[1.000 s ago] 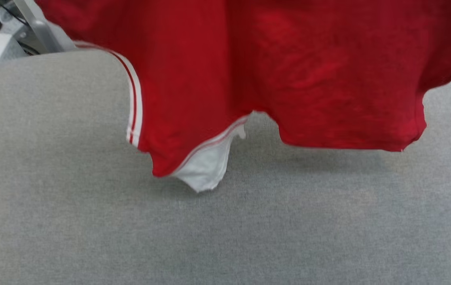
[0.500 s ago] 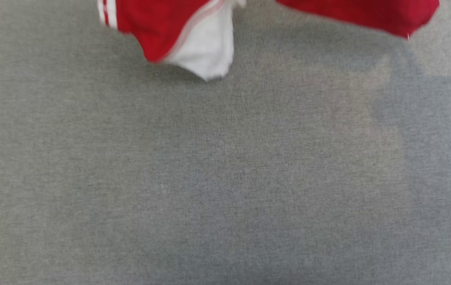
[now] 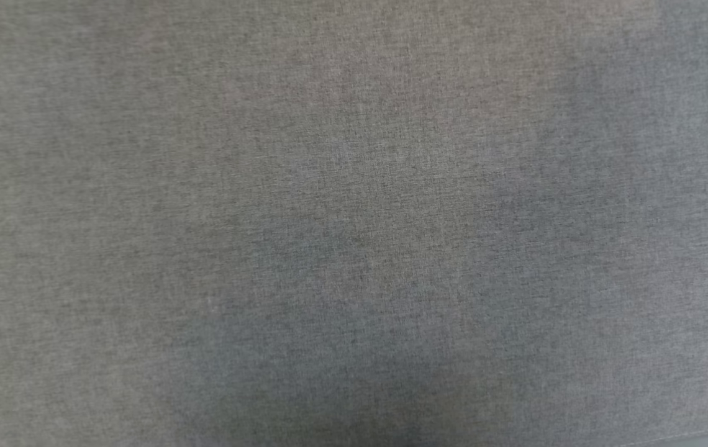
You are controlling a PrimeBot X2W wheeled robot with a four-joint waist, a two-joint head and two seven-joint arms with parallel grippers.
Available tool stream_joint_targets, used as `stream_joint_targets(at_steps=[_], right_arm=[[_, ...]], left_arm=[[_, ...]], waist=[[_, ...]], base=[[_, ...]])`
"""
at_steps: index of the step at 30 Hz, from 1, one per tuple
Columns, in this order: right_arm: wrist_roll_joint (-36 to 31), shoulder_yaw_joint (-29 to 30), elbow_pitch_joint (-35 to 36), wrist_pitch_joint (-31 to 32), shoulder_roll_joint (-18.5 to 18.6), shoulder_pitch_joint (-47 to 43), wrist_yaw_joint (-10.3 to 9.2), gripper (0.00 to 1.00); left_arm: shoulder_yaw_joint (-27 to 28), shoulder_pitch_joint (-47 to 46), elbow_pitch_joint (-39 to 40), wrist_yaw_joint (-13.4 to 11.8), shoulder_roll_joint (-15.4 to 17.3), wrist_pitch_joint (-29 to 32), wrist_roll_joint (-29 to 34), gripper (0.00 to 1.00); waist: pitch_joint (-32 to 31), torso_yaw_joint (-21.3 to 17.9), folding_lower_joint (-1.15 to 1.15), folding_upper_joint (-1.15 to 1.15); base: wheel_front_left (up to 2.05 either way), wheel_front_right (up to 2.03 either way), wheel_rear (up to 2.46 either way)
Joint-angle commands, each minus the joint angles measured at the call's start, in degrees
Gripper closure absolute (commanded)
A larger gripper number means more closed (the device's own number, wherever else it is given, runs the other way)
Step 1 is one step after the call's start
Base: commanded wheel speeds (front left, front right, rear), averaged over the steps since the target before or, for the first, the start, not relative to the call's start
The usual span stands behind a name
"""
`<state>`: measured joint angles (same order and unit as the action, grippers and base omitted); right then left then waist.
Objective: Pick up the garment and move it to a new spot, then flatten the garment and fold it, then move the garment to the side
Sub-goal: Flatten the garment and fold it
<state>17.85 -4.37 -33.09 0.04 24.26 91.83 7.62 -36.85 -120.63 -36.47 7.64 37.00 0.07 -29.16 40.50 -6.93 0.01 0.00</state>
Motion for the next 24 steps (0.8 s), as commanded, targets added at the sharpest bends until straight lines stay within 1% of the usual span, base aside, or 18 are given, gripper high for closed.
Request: stream_joint_targets(at_steps=[1,3,5,6,9,13,20,24], right_arm=[[-1.23,0.62,-2.76,-2.08,-0.26,1.21,-0.13,1.0],[-2.35,0.49,-5.68,-4.24,-1.72,1.8,-0.13,1.0],[-3.67,0.0,-8.4,-5.64,-2.61,1.72,-0.13,1.0],[-4.06,-0.2,-9.43,-6.34,-2.84,1.51,-0.13,1.0],[-4.59,-1.19,-12.23,-9.06,-3.53,-0.13,-0.13,1.0],[-3.37,-4.52,-14.17,-12.5,-4.79,-4.95,-0.13,1.0],[1.42,-10.27,-13.88,-14.48,-5.36,-15.7,-0.13,1.0],[4.65,-13.17,-13.32,-14.77,-4.84,-22.93,-0.13,1.0]], left_arm=[[-0.2,-1.49,-2.69,-0.27,0.47,-2.41,1.18,1.0],[-0.91,-1.2,-5.97,-0.22,-0.43,-4.8,0.48,1.0],[-1.2,1.29,-8.48,-0.19,-2.2,-5.92,-3.23,1.0],[-2.38,2.67,-8.71,-0.18,-2.67,-6.32,-4.16,1.0],[-7.8,7.94,-7.08,-0.17,-2.62,-9.3,-5.77,1.0],[-11.51,16.86,-4.19,-0.17,-2.42,-12.56,-11.73,1.0],[-11.55,31.6,0.03,-0.16,-1.99,-14.81,-17.1,1.0],[-10.91,41.29,4.21,-1.44,-1.57,-15.02,-17.26,1.0]], waist=[[2.36,-1.14,-0.01,0.0],[2.5,-0.98,-0.01,0.0],[2.46,-0.54,-0.01,0.0],[2.44,-0.08,-0.01,0.0],[1.99,1.36,-0.01,0.0],[-0.18,3.01,-0.01,0.0],[-6.04,4.61,-0.01,0.0],[-9.74,5.71,-0.01,0.0]], base=[[0.0,0.0,0.0],[0.0,0.0,0.0],[0.0,0.0,0.0],[0.0,0.0,0.0],[0.0,0.0,0.0],[0.0,0.0,0.0],[0.0,0.0,0.0],[0.0,0.0,0.0]])
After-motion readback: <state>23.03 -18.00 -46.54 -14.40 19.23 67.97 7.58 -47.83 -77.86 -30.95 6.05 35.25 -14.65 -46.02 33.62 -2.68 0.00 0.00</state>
